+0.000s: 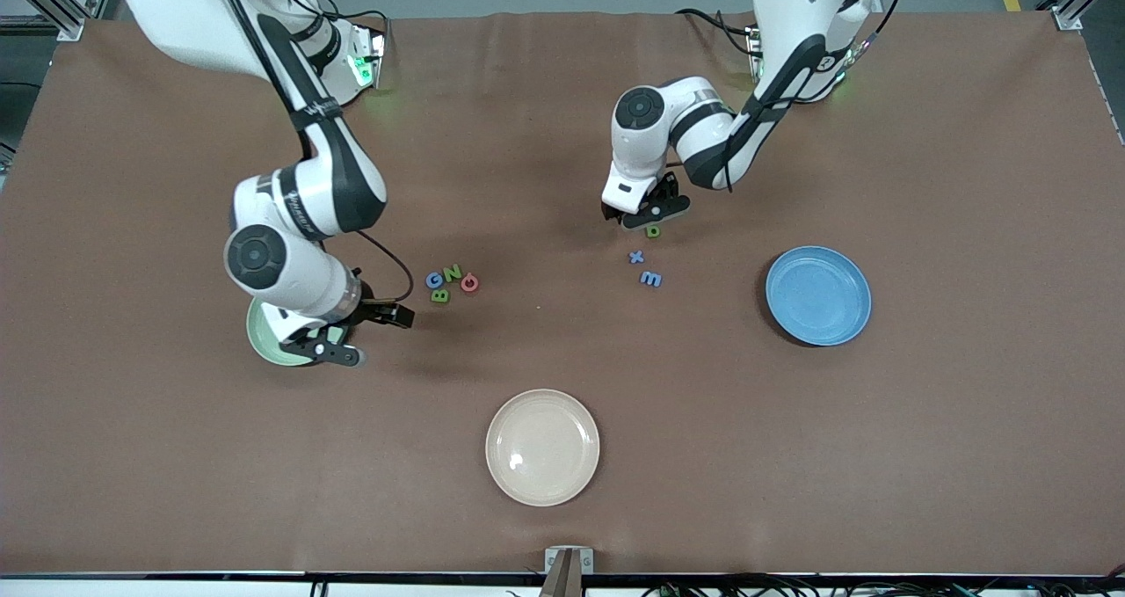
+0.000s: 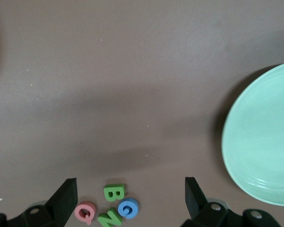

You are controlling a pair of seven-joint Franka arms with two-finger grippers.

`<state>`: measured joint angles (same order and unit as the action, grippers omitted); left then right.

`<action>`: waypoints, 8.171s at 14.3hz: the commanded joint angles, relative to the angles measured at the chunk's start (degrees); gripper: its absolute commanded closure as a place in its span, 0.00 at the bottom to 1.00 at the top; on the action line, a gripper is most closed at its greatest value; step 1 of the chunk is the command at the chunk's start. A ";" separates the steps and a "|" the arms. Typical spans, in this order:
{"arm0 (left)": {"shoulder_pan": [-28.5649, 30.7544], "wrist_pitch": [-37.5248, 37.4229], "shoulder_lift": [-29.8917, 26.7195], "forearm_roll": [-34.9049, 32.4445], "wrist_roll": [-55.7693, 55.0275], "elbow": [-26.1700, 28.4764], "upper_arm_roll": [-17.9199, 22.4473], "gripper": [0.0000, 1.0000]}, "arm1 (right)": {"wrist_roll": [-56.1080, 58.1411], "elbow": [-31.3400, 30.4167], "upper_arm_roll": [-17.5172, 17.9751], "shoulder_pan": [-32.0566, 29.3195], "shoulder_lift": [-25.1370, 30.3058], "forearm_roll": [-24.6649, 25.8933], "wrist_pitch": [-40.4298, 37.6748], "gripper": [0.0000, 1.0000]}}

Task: Sort upper and lower case letters into plates
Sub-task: 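Lower the left gripper onto the n while the right gripper reaches the B, then grasp the n with the left gripper while the right gripper grasps the B, then carry the n to the blue plate while the right gripper places the B, then release the n in the blue plate while the right gripper grasps the G, then place the G on the green plate while the left gripper reaches the q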

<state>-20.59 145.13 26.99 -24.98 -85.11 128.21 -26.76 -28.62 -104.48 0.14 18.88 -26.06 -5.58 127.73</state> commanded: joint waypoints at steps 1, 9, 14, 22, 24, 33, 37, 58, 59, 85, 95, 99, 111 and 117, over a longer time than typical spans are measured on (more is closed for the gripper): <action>0.37 1.99 2.36 -1.56 -1.55 -1.82 -0.13 0.06 | -4.41 -2.92 -0.49 2.47 -0.91 -0.40 4.62 0.00; 1.60 1.38 0.61 -1.47 -1.64 -1.21 -0.49 0.11 | -6.98 -9.68 -0.50 6.78 -3.82 -0.22 16.85 0.06; 1.52 1.29 0.52 -1.30 -3.39 -0.94 -0.84 0.13 | -7.06 -11.97 -0.50 7.57 -3.82 -0.13 17.82 0.12; 1.52 1.29 0.60 -1.21 -3.75 -0.06 -1.45 0.25 | -7.76 -14.52 -0.50 9.15 -3.74 -0.13 19.67 0.30; 1.52 1.29 0.60 -1.21 -3.75 -0.06 -1.45 0.40 | -7.85 -14.43 -0.50 9.07 -3.65 -0.13 19.49 0.46; 1.43 1.29 0.60 -1.21 -3.66 0.02 -1.45 0.86 | 2.21 -13.38 -0.76 0.83 2.40 0.13 10.81 0.99; 1.60 -3.33 -2.90 -1.21 -2.08 -0.76 -2.15 0.98 | 19.26 -13.90 -0.76 -8.58 6.45 0.13 4.91 0.99; 43.00 -24.22 -20.85 14.81 76.76 -2.80 -9.98 1.00 | 21.80 -19.09 -0.32 -13.62 3.91 0.04 11.76 0.00; 43.35 -22.37 -19.88 13.66 76.76 -2.09 -9.89 1.00 | 18.46 -18.92 -0.32 -11.69 3.91 -0.04 11.76 0.00; 55.66 -5.83 -0.01 -6.13 71.93 -1.65 -10.07 0.96 | -16.29 -23.49 -0.50 9.76 0.22 0.13 23.62 0.00; 55.48 -6.26 0.87 -6.13 71.58 -2.00 -10.07 0.54 | -16.29 -23.40 -0.50 9.42 0.57 0.31 22.74 0.59; 55.66 -14.41 -3.43 -4.99 67.82 -3.22 -16.28 0.00 | -16.12 -23.14 -0.76 9.07 1.54 0.31 21.87 0.99; 42.83 -19.22 2.09 2.31 22.38 -9.74 -34.68 0.00 | 25.86 -17.59 -0.85 -13.86 6.72 0.57 6.83 1.00; 26.42 -15.59 7.10 -9.10 7.53 -9.82 -22.66 0.00 | 32.93 -19.88 -0.85 -17.65 5.05 0.57 13.34 0.99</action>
<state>11.48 128.78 31.69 -29.90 -72.45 119.56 -53.65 3.89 -123.16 -1.73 1.75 -20.80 -5.47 139.27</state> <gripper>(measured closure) 0.000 0.652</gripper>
